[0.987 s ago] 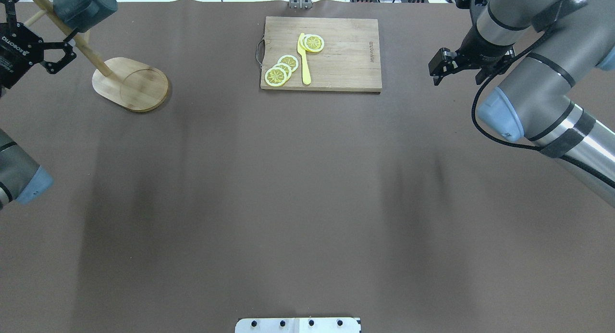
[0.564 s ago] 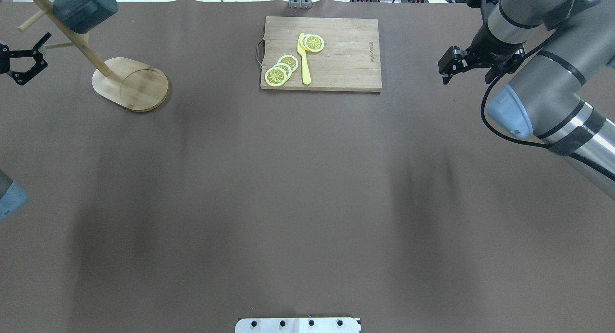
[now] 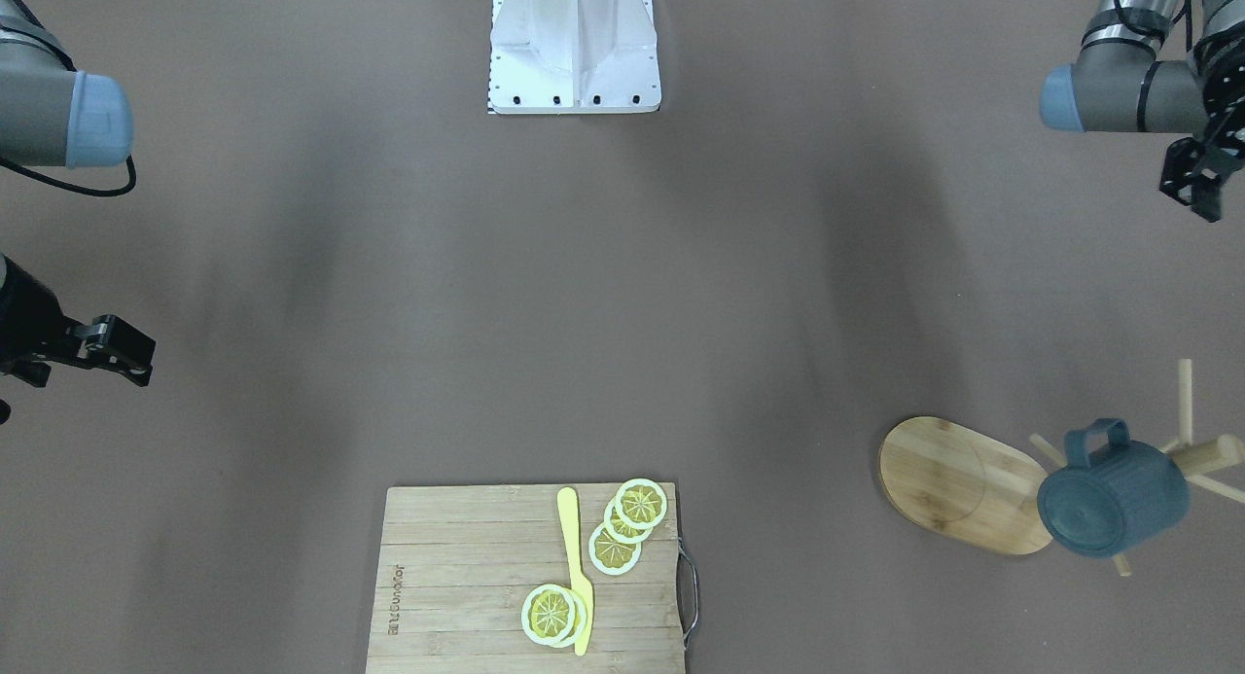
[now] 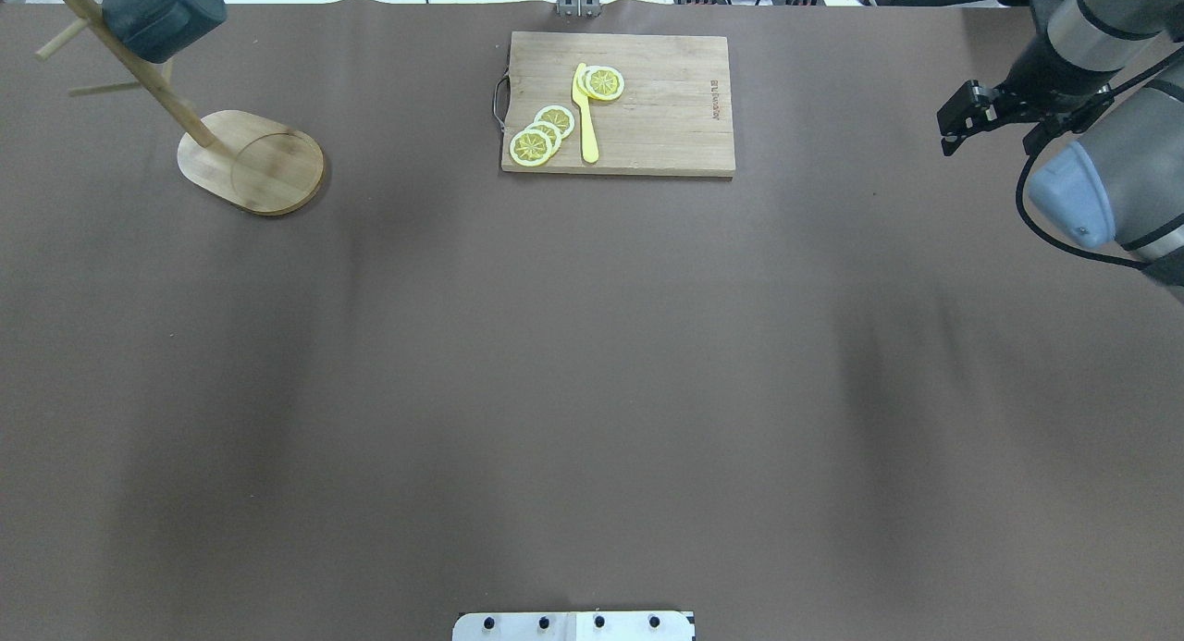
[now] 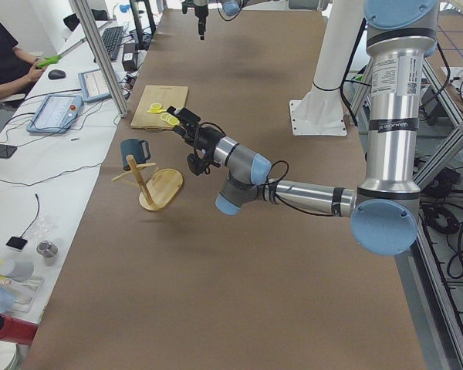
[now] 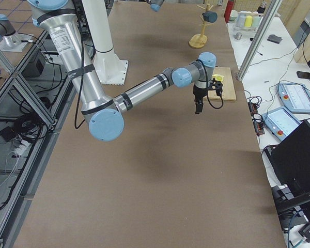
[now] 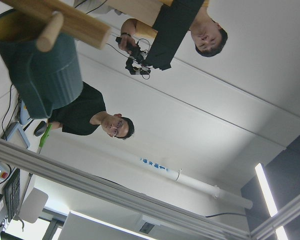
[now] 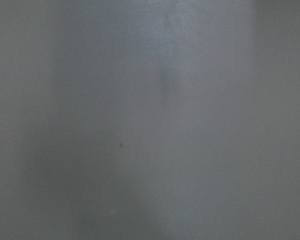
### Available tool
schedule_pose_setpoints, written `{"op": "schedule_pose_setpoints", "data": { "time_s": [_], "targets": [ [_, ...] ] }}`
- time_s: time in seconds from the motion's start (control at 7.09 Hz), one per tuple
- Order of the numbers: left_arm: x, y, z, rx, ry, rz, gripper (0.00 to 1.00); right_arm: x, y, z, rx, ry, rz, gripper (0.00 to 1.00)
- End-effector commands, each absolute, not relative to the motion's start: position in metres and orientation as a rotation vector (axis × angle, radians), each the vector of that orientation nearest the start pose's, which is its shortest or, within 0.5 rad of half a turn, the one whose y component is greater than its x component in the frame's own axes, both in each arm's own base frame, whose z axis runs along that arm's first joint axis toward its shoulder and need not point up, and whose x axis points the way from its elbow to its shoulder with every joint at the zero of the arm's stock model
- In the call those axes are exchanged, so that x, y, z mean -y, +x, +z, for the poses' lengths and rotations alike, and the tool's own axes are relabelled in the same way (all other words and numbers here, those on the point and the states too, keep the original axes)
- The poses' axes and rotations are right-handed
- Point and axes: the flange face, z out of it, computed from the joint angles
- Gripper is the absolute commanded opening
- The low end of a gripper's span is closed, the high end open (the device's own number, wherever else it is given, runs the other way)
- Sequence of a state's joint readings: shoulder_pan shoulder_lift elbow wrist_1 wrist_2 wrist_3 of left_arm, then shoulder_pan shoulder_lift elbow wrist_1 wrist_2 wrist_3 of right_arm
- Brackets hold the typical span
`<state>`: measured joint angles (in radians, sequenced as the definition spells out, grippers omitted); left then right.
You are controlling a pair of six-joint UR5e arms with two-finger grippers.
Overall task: Hang cup on storage rack
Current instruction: 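Open the left gripper and pull it back from the stand while the right arm retracts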
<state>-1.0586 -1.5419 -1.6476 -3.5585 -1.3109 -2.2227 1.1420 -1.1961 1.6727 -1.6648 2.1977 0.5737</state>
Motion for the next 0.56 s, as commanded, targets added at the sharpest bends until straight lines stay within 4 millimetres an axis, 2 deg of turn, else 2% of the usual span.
{"op": "schedule_pose_setpoints", "data": {
  "time_s": [0.0, 0.14, 0.28, 0.42],
  "targets": [
    [0.451, 0.031, 0.437, -1.682, 1.195, -1.054, 0.98, 0.592, -0.139, 0.471, 0.679, 0.019, -0.013, 1.00],
    [0.447, 0.008, 0.450, -1.379, 1.417, -0.926, 0.98, 0.588, -0.126, 0.486, 0.666, 0.020, -0.032, 1.00],
    [0.447, -0.009, 0.466, -1.148, 1.485, -0.884, 0.99, 0.585, -0.122, 0.493, 0.660, 0.010, -0.028, 1.00],
    [0.452, -0.027, 0.481, -0.935, 1.488, -0.843, 0.98, 0.578, -0.115, 0.511, 0.646, -0.009, -0.013, 1.00]
  ]
}}
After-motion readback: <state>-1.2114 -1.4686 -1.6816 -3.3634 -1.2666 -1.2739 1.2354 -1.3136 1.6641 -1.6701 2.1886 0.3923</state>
